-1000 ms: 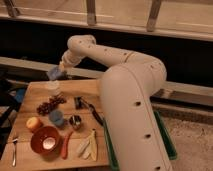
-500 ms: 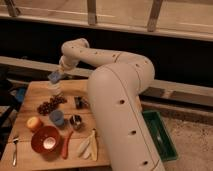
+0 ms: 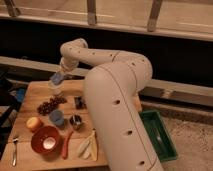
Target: Place sponge in paper cup
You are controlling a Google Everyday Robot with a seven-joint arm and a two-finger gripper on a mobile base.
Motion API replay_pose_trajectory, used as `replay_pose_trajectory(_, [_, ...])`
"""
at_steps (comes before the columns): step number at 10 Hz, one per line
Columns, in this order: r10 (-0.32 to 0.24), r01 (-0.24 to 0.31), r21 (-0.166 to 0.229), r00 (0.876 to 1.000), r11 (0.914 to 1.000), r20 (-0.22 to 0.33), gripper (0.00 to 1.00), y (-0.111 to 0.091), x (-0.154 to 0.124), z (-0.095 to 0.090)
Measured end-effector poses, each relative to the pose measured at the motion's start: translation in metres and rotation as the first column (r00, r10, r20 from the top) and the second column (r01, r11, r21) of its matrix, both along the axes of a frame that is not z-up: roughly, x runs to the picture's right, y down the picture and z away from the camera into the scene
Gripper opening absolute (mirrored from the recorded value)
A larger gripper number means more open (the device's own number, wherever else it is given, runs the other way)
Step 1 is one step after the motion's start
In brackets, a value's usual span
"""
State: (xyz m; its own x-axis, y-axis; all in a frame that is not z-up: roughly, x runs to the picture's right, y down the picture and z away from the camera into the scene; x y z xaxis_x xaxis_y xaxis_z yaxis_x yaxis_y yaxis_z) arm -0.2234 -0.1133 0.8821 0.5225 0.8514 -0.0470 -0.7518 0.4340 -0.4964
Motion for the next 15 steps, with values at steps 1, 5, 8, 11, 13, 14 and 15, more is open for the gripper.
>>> replay_pose_trajectory(1, [-0.006, 0.006, -0.002, 1.000, 1.0000, -0.007, 0.00, 0.000, 0.003, -0.002])
replay_pose_trajectory(5, [-0.037, 0.037, -0.017, 0.999, 0.9992, -0.011, 0.00, 0.006, 0.002, -0.007])
replay_pose_trajectory(8, [-0.065, 0.065, -0.045, 0.998, 0.9969, 0.000, 0.00, 0.014, 0.000, -0.006])
replay_pose_trajectory(11, [-0.107, 0.107, -0.080, 0.994, 0.9910, 0.006, 0.00, 0.025, -0.013, 0.001])
replay_pose_trajectory(13, [-0.124, 0.124, -0.090, 0.992, 0.9882, 0.005, 0.00, 0.025, -0.020, 0.007])
replay_pose_trajectory(14, [-0.133, 0.132, -0.093, 0.991, 0.9869, 0.000, 0.00, 0.024, -0.023, 0.011])
replay_pose_trajectory(15, [-0.139, 0.138, -0.093, 0.990, 0.9860, -0.003, 0.00, 0.021, -0.026, 0.014])
